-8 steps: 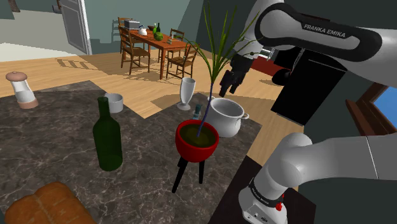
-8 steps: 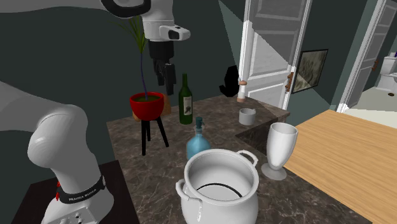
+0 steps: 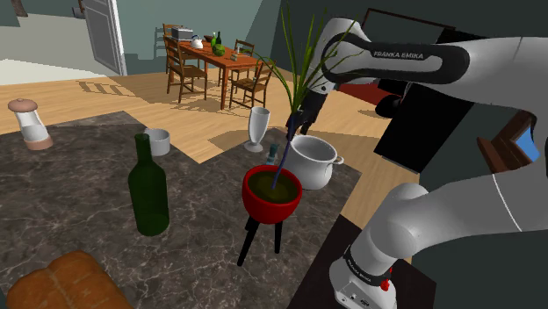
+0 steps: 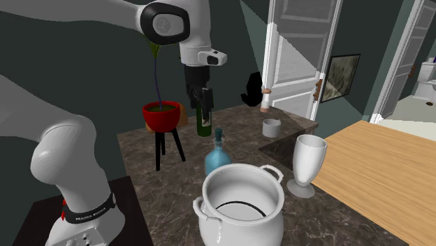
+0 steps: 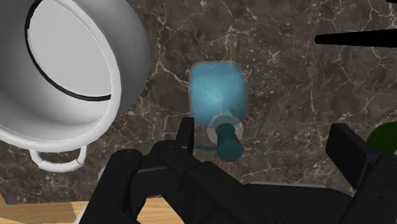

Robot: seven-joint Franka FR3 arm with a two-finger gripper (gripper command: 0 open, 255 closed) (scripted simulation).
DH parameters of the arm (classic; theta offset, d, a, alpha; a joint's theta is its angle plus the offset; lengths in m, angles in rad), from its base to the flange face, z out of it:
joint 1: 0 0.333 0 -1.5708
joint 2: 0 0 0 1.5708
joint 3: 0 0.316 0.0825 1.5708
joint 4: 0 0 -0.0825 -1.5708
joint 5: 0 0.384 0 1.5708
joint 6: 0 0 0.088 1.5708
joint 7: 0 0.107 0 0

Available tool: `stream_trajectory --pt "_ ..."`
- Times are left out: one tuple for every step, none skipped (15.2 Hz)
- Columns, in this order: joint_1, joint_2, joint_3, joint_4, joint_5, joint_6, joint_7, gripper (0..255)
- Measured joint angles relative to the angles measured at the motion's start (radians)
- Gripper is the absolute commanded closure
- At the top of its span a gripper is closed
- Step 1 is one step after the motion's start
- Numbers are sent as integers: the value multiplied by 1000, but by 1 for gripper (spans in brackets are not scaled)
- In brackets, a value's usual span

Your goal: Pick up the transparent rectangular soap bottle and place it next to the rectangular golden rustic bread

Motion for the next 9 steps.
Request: stream_trajectory --pt "1 39 -3 5 -3 34 -9 0" --pt "1 62 -6 -4 -6 67 -18 0" --pt "3 89 -6 -10 -8 102 -24 0" --pt "4 127 -9 -3 -11 135 -33 0" --pt "5 159 -11 2 -13 164 -41 0" --pt "9 199 -10 7 -12 199 -44 0" --pt "10 232 -11 16 -13 225 -50 0" --pt "11 249 -12 15 -14 243 -54 0" --pt "11 259 -12 8 -14 260 -56 0"
